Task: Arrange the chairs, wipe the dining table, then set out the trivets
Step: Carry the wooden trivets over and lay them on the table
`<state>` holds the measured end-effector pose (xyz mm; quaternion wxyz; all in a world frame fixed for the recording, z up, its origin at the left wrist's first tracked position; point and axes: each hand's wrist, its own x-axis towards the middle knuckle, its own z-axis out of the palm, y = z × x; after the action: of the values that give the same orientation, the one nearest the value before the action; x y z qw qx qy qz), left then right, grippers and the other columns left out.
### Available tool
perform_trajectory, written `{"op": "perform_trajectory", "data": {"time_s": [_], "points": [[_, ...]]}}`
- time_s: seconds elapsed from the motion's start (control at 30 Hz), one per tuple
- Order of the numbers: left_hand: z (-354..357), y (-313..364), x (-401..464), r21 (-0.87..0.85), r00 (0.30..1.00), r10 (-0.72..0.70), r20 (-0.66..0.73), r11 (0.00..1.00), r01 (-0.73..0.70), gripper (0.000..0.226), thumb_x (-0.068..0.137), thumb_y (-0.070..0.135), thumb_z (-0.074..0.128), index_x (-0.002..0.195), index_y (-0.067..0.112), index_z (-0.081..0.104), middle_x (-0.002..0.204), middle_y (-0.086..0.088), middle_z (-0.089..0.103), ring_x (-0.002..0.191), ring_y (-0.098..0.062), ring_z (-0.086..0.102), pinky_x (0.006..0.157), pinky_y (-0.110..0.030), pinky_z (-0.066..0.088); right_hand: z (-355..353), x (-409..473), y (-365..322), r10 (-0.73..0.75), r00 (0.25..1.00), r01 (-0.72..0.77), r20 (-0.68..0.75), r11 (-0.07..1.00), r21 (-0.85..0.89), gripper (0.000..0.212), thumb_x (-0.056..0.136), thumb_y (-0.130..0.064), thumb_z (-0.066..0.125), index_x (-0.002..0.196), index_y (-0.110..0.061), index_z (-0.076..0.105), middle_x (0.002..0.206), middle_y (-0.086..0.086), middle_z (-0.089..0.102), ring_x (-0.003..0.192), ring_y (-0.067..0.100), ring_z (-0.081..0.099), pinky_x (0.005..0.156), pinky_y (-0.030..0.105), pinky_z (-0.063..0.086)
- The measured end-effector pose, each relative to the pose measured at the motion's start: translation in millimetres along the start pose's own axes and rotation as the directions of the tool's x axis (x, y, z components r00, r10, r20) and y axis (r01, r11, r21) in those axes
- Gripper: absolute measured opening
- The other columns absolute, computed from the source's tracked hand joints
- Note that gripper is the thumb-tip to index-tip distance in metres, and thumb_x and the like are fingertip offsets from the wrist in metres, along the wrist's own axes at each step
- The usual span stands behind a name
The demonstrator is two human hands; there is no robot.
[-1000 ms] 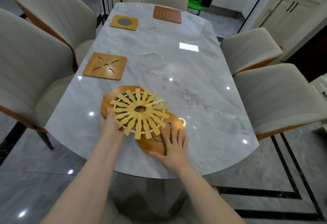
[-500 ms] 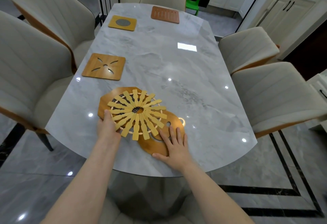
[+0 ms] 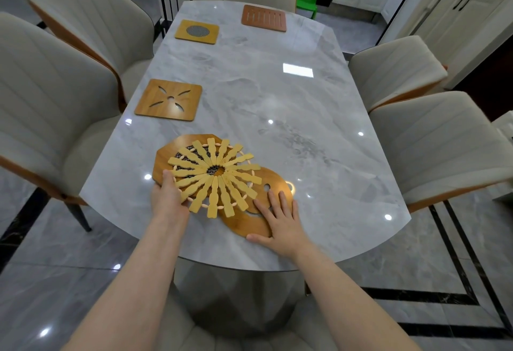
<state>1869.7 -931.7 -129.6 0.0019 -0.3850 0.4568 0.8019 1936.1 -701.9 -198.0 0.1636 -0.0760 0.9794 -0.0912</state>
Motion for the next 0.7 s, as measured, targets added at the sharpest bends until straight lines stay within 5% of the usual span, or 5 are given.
{"op": "perform_trajectory", "data": {"time_s": [0.23,0.37,0.5,0.63,0.7], "points": [[10,-2,-18,0.034,0.998,-0.002,0.066,0.999,0.0,0.034,0.102,0.033,0.039,0.126,0.012,0.051,0.108,-0.006,0.065,0.079,-0.016,0.065,0.06,-0.032,0.052,-12,-4,2,0.002,0.999,-0.003,0.037,0.999,0.034,0.091,0.078,-0.079,0.036,0.152,-0.038,0.002,0.159,-0.006,-0.019,0.142,0.019,-0.029,0.111,0.042,-0.024],[18,-4,-34,0.073,0.992,-0.024,0.125,0.997,0.015,0.029,0.102,0.032,0.039,0.121,0.016,0.052,0.101,-0.003,0.066,0.08,-0.016,0.065,0.06,-0.033,0.052,-27,-27,6,0.149,0.988,-0.124,-0.047,0.929,0.348,0.066,0.094,-0.056,0.045,0.151,-0.03,0.023,0.16,-0.004,0.012,0.148,0.017,0.005,0.12,0.04,0.002],[37,-15,-66,0.13,0.978,-0.063,0.198,0.991,0.037,0.029,0.102,0.03,0.039,0.124,0.016,0.052,0.103,-0.004,0.065,0.08,-0.017,0.064,0.057,-0.033,0.051,-47,-52,16,0.441,0.885,-0.171,-0.149,0.606,0.777,0.031,0.101,-0.029,0.044,0.122,-0.013,0.06,0.123,0.006,0.063,0.115,0.019,0.056,0.086,0.02,0.039],[69,-40,-106,0.201,0.95,-0.11,0.292,0.978,0.052,0.027,0.102,0.031,0.039,0.119,0.015,0.054,0.107,-0.007,0.066,0.077,-0.016,0.064,0.054,-0.032,0.051,-76,-80,41,0.622,0.777,-0.062,-0.098,0.23,0.971,0.033,0.103,-0.03,0.037,0.097,-0.015,0.066,0.102,0.009,0.068,0.095,0.024,0.065,0.082,0.029,0.053],[90,-56,-128,0.226,0.931,-0.127,0.342,0.973,0.05,0.029,0.102,0.03,0.041,0.122,0.013,0.054,0.111,-0.008,0.066,0.079,-0.017,0.065,0.056,-0.032,0.051,-89,-99,60,0.664,0.743,-0.014,-0.087,0.145,0.989,0.036,0.103,-0.034,0.038,0.096,-0.013,0.067,0.098,0.008,0.07,0.089,0.021,0.066,0.076,0.026,0.056]]}}
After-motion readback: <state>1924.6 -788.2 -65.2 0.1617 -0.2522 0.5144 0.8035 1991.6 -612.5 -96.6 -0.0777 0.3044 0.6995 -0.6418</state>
